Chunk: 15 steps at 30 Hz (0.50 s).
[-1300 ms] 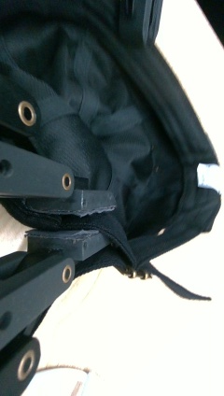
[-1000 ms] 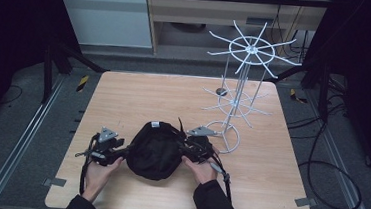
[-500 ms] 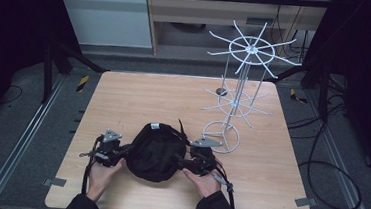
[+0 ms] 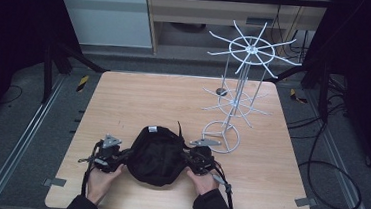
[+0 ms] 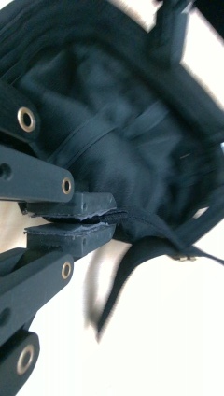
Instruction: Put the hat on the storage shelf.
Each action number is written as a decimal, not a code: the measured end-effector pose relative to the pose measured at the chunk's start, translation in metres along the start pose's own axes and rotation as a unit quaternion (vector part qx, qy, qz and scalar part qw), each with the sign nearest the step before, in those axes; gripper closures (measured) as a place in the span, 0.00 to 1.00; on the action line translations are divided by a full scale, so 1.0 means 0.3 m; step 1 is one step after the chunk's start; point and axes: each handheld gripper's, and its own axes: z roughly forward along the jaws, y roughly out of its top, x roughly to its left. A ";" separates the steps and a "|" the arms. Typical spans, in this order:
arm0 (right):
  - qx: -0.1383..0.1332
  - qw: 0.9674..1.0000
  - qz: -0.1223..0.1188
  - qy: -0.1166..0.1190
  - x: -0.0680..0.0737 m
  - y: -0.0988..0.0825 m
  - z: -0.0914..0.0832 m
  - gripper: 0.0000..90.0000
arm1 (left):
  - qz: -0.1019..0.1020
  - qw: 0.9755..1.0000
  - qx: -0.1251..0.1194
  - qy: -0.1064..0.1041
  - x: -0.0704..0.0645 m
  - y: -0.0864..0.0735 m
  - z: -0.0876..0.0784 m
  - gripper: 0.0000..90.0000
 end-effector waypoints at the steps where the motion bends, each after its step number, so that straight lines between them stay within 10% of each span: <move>1: -0.027 0.999 -0.016 0.003 0.014 0.028 -0.021 0.95 | -0.004 1.000 0.000 -0.003 -0.003 0.000 0.002 0.89; 7: -0.095 0.991 -0.083 0.036 0.101 0.132 -0.069 0.95 | -0.025 1.000 -0.001 -0.012 -0.006 0.007 0.031 0.88; 15: -0.109 0.978 -0.160 0.080 0.222 0.175 -0.053 0.95 | -0.053 0.998 -0.011 -0.022 0.015 0.016 0.066 0.89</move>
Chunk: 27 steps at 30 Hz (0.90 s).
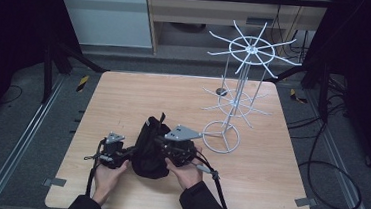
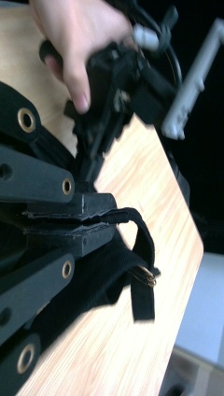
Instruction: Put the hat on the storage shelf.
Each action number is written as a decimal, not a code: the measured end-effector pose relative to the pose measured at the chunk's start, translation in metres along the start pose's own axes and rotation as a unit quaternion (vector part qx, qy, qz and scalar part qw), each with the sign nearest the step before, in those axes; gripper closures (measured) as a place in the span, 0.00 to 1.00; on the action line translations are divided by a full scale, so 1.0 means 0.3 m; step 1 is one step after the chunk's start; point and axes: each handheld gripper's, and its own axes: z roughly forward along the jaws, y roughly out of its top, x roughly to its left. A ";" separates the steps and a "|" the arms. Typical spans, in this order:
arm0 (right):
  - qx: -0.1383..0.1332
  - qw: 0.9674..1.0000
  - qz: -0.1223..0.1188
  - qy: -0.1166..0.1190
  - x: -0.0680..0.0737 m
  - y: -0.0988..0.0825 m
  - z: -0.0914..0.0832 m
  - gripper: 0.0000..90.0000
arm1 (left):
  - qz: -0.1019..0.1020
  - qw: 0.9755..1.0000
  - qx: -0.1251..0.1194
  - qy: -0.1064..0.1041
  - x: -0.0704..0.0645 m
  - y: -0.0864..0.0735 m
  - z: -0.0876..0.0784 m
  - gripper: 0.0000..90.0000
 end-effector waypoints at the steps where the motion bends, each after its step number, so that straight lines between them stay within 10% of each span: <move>1: 0.002 1.000 -0.006 0.005 0.007 -0.001 0.006 0.95 | -0.003 1.000 -0.002 -0.004 0.006 0.000 0.001 0.89; 11: 0.020 0.999 -0.031 0.015 0.032 -0.059 0.044 0.95 | -0.001 1.000 -0.008 -0.027 0.029 0.003 -0.011 0.83; 20: 0.021 0.999 -0.037 0.003 0.022 -0.075 0.026 0.95 | -0.021 0.997 -0.066 -0.035 0.080 0.057 -0.119 0.73; 27: 0.021 0.999 -0.047 0.003 0.036 -0.083 0.029 0.95 | -0.010 0.993 -0.096 -0.068 0.027 0.136 -0.180 0.69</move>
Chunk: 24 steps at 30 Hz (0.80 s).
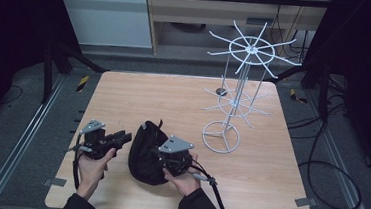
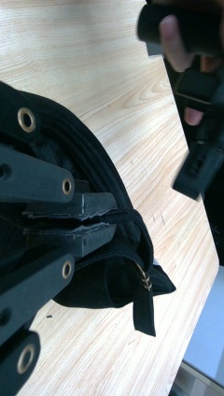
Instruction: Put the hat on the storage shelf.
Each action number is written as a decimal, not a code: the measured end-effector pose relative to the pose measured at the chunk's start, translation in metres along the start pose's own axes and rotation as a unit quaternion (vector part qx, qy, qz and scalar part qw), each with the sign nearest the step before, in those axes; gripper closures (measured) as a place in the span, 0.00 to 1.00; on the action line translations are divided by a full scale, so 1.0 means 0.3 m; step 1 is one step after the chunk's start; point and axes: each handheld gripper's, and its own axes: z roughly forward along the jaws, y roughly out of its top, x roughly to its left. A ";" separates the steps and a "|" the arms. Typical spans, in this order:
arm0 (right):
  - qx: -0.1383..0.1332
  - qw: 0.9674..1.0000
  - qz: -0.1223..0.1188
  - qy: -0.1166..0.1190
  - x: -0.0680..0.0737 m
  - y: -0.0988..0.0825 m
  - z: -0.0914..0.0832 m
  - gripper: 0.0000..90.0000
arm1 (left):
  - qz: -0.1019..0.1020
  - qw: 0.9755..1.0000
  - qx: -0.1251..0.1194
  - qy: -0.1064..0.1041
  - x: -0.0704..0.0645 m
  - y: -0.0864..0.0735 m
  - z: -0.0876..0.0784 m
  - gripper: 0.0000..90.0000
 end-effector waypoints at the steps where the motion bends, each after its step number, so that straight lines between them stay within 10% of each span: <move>1: 0.001 1.000 -0.001 -0.001 0.002 0.000 0.000 0.95 | 0.003 1.000 0.000 -0.004 -0.009 0.010 0.004 0.68; 10: 0.002 1.000 -0.006 0.004 0.014 -0.003 0.005 0.95 | 0.026 0.999 0.010 -0.031 -0.117 0.048 0.086 0.55; 17: 0.002 1.000 -0.007 0.010 0.020 -0.010 0.005 0.95 | 0.044 0.998 0.037 -0.006 -0.163 0.058 0.142 0.45; 24: 0.005 1.000 -0.013 0.016 0.026 -0.012 0.008 0.95 | 0.036 0.997 0.073 0.005 -0.168 0.038 0.185 0.61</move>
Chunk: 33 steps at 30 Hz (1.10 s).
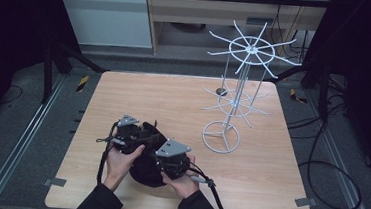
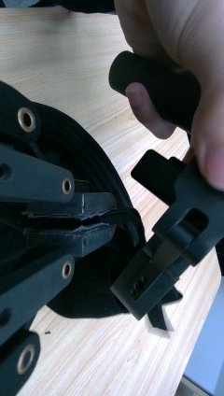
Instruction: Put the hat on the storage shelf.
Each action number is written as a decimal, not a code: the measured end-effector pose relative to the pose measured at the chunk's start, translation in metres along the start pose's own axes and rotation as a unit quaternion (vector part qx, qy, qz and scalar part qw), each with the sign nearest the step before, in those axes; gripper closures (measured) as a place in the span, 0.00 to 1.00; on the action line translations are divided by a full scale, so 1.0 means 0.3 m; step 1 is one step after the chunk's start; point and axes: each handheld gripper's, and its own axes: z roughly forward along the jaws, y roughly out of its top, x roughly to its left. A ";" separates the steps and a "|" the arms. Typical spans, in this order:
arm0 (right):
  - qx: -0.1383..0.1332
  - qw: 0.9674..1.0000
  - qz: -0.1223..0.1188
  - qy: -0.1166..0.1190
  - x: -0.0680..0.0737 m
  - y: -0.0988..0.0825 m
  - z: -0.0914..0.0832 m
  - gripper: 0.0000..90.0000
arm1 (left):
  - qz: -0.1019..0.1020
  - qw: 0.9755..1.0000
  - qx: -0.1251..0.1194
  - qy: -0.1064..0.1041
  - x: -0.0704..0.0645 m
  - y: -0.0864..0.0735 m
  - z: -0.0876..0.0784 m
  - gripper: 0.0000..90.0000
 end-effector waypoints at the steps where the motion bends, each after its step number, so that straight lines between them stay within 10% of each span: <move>1: -0.001 1.000 -0.001 0.001 0.001 -0.001 0.002 0.95 | -0.004 1.000 -0.001 -0.001 0.001 0.001 -0.002 0.67; 12: -0.007 1.000 0.018 0.012 0.000 0.004 -0.006 0.80 | -0.005 1.000 -0.023 -0.002 0.012 0.000 -0.037 0.83; 24: -0.068 0.996 0.057 -0.015 -0.109 0.040 -0.198 0.58 | 0.005 0.997 -0.072 -0.037 0.021 0.035 -0.157 0.89; 33: -0.038 0.997 0.063 -0.021 -0.128 -0.032 -0.124 0.54 | 0.038 0.993 -0.092 -0.060 -0.019 0.068 -0.228 0.89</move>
